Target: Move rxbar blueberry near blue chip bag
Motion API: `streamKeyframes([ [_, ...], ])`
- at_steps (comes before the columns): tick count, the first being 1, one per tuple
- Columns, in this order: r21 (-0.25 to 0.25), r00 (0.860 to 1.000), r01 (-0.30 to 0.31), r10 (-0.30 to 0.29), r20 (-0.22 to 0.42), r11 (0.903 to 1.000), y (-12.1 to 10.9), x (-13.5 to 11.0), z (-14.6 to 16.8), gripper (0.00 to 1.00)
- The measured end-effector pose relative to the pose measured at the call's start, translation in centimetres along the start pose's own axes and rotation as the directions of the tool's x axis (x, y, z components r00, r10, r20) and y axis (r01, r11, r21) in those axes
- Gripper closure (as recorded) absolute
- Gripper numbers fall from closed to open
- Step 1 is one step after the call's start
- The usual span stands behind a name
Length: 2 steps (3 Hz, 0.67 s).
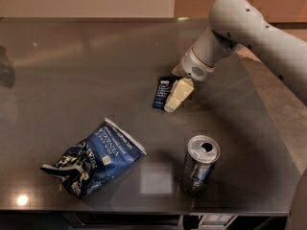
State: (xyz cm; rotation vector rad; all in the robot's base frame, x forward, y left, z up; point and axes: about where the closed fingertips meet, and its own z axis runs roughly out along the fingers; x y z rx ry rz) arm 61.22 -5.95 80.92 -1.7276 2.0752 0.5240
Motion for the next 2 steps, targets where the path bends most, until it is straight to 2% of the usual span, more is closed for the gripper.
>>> streamKeyframes([
  [2,-0.003,1.0,-0.001,0.001,0.007,1.0,0.05,-0.68,-0.37,0.64],
])
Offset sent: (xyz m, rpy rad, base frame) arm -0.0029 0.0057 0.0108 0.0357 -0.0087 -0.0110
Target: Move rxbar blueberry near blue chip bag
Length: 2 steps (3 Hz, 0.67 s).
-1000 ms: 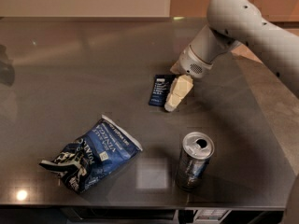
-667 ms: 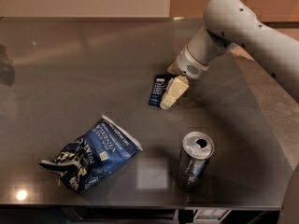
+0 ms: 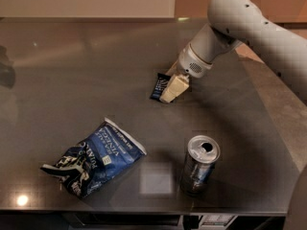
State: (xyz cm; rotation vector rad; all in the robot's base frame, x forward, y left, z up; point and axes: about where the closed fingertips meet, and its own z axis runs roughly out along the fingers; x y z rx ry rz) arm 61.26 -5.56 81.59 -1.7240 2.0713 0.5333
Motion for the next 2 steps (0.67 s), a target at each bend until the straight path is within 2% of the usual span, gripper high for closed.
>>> streamKeyframes([
  [1,0.0,1.0,0.0,0.0,0.0,1.0,0.04,-0.44,-0.71,0.87],
  [2,0.0,1.0,0.0,0.0,0.0,1.0,0.04,-0.48,-0.78,1.0],
])
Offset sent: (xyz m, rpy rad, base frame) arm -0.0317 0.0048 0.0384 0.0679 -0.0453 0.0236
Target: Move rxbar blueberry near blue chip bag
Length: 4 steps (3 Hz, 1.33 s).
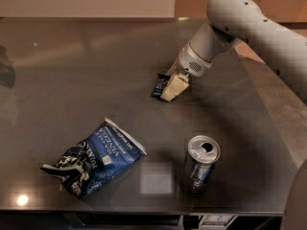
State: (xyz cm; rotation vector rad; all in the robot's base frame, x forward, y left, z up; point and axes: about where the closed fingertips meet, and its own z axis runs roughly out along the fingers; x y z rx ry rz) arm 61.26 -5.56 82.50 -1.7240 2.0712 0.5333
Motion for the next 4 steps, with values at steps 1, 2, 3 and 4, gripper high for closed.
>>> streamKeyframes([
  [1,-0.025,0.999,0.032,-0.032,0.033,0.9992,2.4,-0.8,-0.4,1.0],
  [2,-0.065,0.993,0.102,-0.097,0.07,0.9926,6.0,-1.8,-0.8,1.0],
  [3,-0.11,0.983,0.174,-0.166,0.083,0.9786,9.1,-2.6,-0.5,1.0],
  [4,-0.169,0.972,0.229,-0.217,0.089,0.9587,11.6,-3.1,0.7,1.0],
])
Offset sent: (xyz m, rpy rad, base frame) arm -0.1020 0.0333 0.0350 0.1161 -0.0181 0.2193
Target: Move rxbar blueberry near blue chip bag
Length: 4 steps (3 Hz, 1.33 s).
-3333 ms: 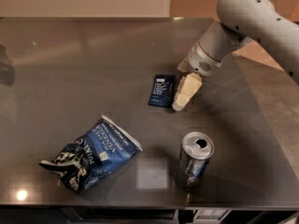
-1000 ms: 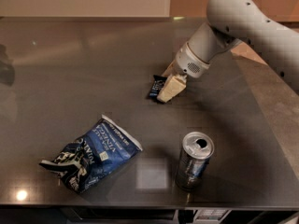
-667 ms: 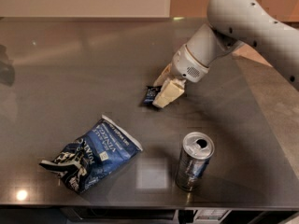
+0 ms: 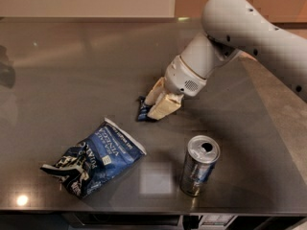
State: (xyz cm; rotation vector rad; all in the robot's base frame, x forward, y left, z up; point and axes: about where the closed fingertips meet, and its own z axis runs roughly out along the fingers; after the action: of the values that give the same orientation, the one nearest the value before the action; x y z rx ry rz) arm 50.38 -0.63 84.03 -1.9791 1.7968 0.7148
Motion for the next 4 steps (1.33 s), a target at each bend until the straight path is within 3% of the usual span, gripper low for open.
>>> streamKeyframes([
  [2,-0.077,0.997,0.076,-0.075,0.023,0.9941,2.9,-1.8,1.3,1.0],
  [3,-0.089,0.994,0.102,-0.099,0.035,0.9908,3.9,-2.7,1.0,0.83],
  [4,-0.102,0.991,0.125,-0.12,0.051,0.987,4.8,-3.6,0.7,0.59],
])
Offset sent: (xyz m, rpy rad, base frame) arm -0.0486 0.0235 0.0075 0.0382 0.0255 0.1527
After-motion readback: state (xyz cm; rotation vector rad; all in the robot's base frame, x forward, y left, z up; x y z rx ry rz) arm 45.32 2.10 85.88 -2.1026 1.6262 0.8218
